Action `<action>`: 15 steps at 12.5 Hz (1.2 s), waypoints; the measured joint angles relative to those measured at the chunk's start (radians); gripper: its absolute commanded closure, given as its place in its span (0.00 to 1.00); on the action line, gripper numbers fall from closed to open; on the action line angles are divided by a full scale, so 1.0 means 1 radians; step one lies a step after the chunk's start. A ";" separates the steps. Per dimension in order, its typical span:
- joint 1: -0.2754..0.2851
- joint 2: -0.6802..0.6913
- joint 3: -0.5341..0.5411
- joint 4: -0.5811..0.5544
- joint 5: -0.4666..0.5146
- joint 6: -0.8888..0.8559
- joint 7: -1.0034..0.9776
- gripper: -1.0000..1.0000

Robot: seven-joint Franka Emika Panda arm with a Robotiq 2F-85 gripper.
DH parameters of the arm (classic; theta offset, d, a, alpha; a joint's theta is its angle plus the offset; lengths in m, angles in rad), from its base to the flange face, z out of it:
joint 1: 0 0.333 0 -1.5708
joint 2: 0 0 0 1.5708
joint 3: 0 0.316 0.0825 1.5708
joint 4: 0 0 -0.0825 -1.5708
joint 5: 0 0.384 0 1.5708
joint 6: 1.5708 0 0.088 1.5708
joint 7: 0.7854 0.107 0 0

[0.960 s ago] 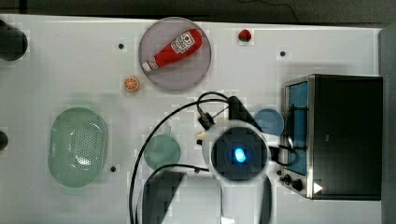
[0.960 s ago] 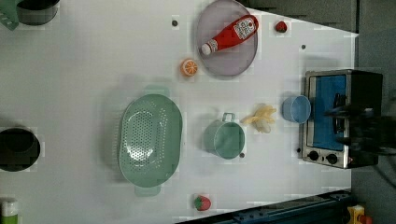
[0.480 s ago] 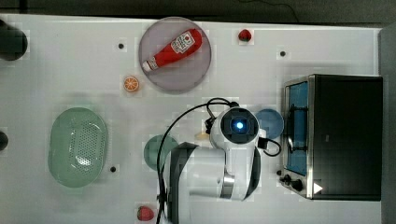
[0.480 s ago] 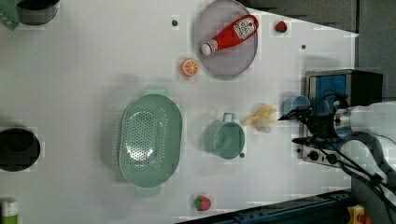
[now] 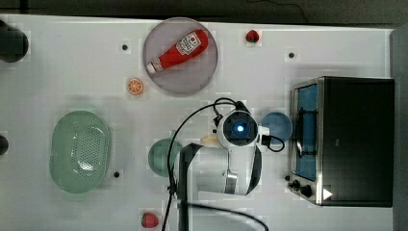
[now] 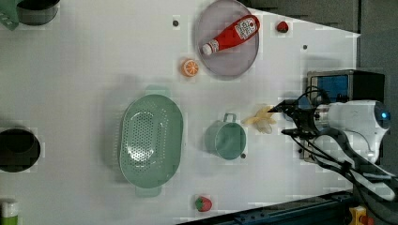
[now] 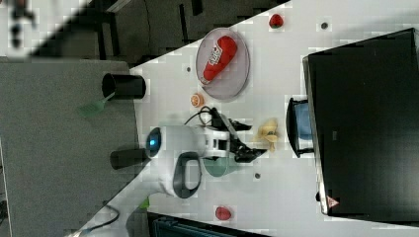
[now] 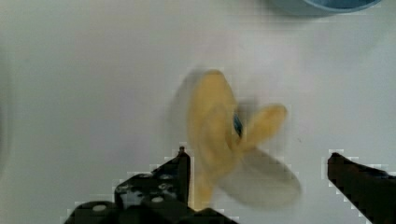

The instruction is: Pick Banana and place it in strainer.

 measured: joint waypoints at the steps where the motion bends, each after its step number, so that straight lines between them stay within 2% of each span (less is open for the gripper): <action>1: -0.001 0.047 -0.009 0.004 0.007 0.049 -0.002 0.00; 2: -0.005 0.083 -0.016 0.000 -0.003 0.075 -0.001 0.04; 5: -0.028 0.145 -0.012 -0.043 -0.006 0.201 -0.001 0.41; 7: -0.023 0.153 0.001 -0.045 -0.013 0.252 -0.003 0.63; 8: -0.019 0.148 0.006 -0.047 -0.012 0.261 -0.005 0.67; 12: -0.014 0.118 0.030 -0.039 -0.007 0.265 -0.005 0.67; 15: -0.024 -0.028 0.022 -0.064 -0.007 0.173 -0.007 0.67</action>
